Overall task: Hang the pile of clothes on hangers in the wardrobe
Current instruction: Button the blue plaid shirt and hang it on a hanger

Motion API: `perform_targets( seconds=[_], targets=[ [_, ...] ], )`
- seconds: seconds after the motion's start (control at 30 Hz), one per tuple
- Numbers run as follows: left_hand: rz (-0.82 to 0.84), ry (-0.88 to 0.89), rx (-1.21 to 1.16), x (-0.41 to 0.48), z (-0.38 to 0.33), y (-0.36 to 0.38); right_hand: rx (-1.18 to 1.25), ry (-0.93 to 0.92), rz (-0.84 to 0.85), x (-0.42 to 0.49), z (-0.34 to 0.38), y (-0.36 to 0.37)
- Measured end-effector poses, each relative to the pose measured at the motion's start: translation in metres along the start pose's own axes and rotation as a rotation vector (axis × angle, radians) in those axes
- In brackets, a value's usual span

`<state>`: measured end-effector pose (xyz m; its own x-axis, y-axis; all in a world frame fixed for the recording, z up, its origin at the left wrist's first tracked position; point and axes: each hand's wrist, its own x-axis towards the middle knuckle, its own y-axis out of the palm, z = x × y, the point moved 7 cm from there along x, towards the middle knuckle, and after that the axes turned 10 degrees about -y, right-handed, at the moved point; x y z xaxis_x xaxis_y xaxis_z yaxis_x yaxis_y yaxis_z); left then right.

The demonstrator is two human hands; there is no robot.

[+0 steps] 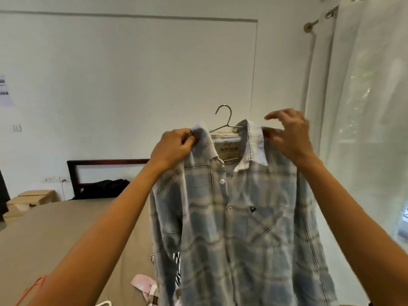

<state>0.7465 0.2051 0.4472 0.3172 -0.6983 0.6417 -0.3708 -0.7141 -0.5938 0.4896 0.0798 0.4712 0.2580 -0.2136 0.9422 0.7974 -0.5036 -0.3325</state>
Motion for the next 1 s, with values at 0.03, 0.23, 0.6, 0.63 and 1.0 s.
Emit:
perform_targets(
  seconds=[0.03,0.23,0.6,0.63,1.0],
  targets=[
    [-0.009,-0.016,0.030,0.002,0.003,-0.001,-0.025,0.099,-0.177,-0.019,0.000,-0.012],
    [0.052,-0.046,0.055,0.010,0.003,0.005,0.472,0.314,-0.148,-0.129,0.089,0.048],
    [0.073,-0.126,-0.117,0.003,0.009,-0.006,0.467,0.513,0.007,-0.125,0.088,0.111],
    [0.078,-0.144,-0.140,0.003,0.012,-0.008,0.490,0.493,-0.004,-0.123,0.091,0.110],
    [0.069,-0.177,-0.189,0.001,0.014,-0.016,0.573,0.206,-0.054,-0.102,0.116,0.103]
  ],
)
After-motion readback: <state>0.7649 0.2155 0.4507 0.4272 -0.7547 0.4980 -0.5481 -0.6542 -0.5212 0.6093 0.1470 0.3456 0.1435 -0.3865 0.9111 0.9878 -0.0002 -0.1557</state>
